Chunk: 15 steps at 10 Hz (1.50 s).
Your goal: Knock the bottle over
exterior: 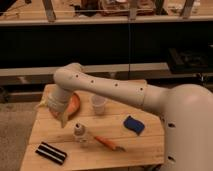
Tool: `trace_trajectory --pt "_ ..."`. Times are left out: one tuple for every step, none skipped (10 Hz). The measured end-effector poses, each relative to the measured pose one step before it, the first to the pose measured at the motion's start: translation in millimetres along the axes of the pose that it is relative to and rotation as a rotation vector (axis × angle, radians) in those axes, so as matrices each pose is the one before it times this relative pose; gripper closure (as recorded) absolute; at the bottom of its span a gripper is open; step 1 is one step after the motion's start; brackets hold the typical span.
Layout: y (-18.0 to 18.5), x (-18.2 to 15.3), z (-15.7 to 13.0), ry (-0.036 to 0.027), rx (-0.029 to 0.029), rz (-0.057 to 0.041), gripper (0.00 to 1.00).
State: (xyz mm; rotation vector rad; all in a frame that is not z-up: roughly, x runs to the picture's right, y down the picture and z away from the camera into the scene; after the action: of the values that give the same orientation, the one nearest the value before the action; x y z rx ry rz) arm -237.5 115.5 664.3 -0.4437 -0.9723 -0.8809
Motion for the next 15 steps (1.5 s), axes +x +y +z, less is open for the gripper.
trace_trajectory --pt "19.82 20.81 -10.19 0.01147 -0.00297 0.01585 0.2" --pt "21.84 19.94 -7.49 0.00909 -0.00297 0.0155 0.2" --pt "14.34 11.13 -6.25 0.00415 0.00084 0.01014 0.2" --pt "25.02 14.98 -14.71 0.00647 0.00513 0.01814 0.2" --pt "18.68 8.44 -13.91 0.00585 0.00723 0.0092 0.2" --pt "20.07 5.65 -16.22 0.00293 0.00681 0.00305 0.2" --pt "13.3 2.39 -8.74 -0.00095 -0.00045 -0.00543 0.2" --pt "17.89 0.57 -8.7 -0.00503 -0.01023 -0.01718 0.2" --pt "8.57 -1.29 -1.58 -0.00435 -0.00997 -0.01281 0.2" --pt "6.38 -2.77 1.73 -0.00564 -0.0107 -0.01476 0.2" --pt "5.53 -5.02 6.64 -0.00816 -0.01477 -0.01962 0.2" --pt "1.5 -6.27 8.86 -0.00702 -0.01354 -0.01913 0.2" --pt "-2.37 -9.19 12.64 -0.00727 -0.01711 -0.0264 0.2" --pt "-8.21 -15.36 18.52 -0.01077 -0.02043 -0.02094 0.2" --pt "-11.2 -15.54 16.22 -0.01037 -0.01329 -0.01528 0.2"
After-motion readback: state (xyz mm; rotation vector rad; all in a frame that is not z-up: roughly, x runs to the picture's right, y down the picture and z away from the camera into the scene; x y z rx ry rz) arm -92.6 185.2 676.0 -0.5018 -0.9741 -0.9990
